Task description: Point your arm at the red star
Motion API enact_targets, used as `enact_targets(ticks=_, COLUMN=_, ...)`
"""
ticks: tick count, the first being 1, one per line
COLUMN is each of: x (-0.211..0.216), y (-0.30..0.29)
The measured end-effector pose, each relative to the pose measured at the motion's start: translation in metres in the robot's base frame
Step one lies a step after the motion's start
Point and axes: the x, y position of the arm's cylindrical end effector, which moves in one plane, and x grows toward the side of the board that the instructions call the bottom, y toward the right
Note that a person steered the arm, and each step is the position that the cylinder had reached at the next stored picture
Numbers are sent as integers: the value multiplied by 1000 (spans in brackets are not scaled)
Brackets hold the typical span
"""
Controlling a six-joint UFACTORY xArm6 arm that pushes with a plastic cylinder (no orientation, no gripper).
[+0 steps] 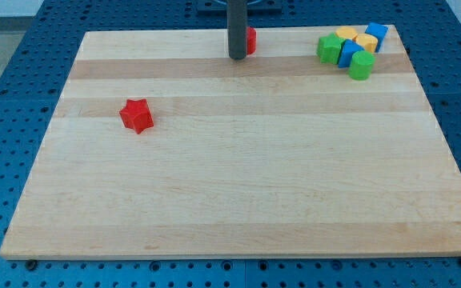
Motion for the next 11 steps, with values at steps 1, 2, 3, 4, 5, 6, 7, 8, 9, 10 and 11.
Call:
enact_targets(ticks=1, x=7, y=-5)
enact_targets(ticks=2, x=41, y=-11)
enact_targets(ticks=3, x=82, y=-27)
enact_targets(ticks=4, x=121, y=-56)
enact_targets(ticks=5, x=163, y=-89)
enact_targets(ticks=6, x=198, y=-128)
enact_targets(ticks=7, x=207, y=-167)
enact_targets(ticks=8, x=199, y=-181)
enact_targets(ticks=9, x=185, y=-177)
enact_targets(ticks=10, x=167, y=-171)
enact_targets(ticks=11, x=147, y=-157)
